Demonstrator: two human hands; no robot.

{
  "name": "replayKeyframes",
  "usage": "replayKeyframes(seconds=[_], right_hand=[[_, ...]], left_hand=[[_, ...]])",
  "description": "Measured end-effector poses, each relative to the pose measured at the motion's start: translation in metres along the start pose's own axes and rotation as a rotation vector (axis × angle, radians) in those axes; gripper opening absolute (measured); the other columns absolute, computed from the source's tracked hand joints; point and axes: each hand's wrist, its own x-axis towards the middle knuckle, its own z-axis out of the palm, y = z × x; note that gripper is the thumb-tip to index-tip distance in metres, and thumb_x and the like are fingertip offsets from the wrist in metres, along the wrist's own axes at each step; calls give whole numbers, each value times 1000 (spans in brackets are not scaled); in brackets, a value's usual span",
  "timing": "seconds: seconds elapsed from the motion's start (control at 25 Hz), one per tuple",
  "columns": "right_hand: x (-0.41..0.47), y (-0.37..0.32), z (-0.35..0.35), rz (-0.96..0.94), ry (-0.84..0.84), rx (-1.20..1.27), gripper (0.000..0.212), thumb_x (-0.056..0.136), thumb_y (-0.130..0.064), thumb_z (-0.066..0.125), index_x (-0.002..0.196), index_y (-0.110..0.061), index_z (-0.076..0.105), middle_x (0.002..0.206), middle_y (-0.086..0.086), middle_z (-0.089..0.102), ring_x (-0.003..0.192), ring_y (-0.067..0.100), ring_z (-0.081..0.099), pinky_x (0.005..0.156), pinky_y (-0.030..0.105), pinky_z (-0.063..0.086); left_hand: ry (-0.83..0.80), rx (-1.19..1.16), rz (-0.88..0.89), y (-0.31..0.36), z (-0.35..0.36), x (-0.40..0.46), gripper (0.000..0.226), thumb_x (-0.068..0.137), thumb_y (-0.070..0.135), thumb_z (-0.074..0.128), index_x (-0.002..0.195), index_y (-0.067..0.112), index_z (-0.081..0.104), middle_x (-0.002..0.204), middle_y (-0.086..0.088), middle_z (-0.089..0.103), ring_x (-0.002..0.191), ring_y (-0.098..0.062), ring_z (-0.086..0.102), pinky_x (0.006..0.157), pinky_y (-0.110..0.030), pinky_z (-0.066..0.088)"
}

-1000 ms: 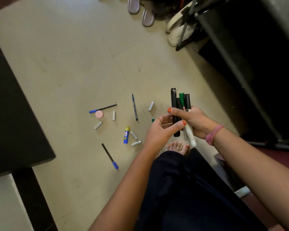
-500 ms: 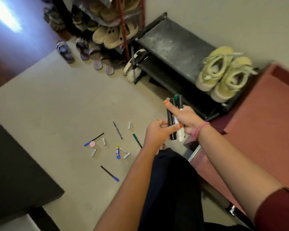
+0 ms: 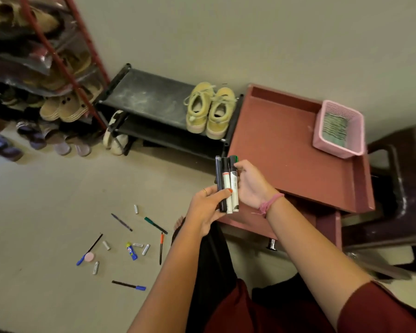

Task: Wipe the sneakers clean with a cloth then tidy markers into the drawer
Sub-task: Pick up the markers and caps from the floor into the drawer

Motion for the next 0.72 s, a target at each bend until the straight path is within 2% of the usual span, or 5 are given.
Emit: replayKeyframes(seconds=[0.12, 0.28, 0.48, 0.64, 0.72], right_hand=[[-28, 7, -34, -18, 0, 114, 39, 94, -12, 38, 128, 5, 47, 105, 21, 52, 96, 30, 54, 96, 45, 47], [-62, 17, -74, -119, 40, 97, 27, 96, 2, 41, 120, 4, 53, 99, 18, 62, 85, 23, 65, 73, 34, 57], [-83, 36, -124, -107, 162, 58, 27, 93, 5, 49, 119, 0, 55, 99, 13, 64, 84, 20, 64, 65, 30, 58], [-90, 56, -164, -71, 252, 133, 32, 88, 6, 57, 119, 4, 57, 104, 17, 66, 86, 23, 65, 79, 34, 57], [-91, 66, -184, -34, 287, 201, 30, 87, 8, 57, 117, 5, 58, 104, 20, 65, 87, 25, 65, 83, 38, 55]], left_hand=[[-78, -9, -28, -16, 21, -10, 21, 86, 12, 71, 106, 10, 64, 106, -13, 71, 95, -23, 70, 71, -31, 60], [-140, 24, -65, -42, 49, -15, 28, 85, 11, 72, 111, 9, 64, 109, -12, 71, 99, -24, 70, 75, -34, 59], [-120, 83, -108, -74, 82, -11, 28, 84, 8, 72, 111, 6, 64, 106, -14, 72, 98, -24, 70, 81, -37, 58], [-116, 156, -198, -98, 105, -2, 22, 85, 3, 69, 107, 2, 64, 97, -16, 71, 83, -22, 70, 63, -29, 59], [-125, 219, -247, -111, 115, 5, 18, 85, 2, 69, 102, 0, 63, 95, -17, 70, 81, -24, 69, 62, -30, 59]])
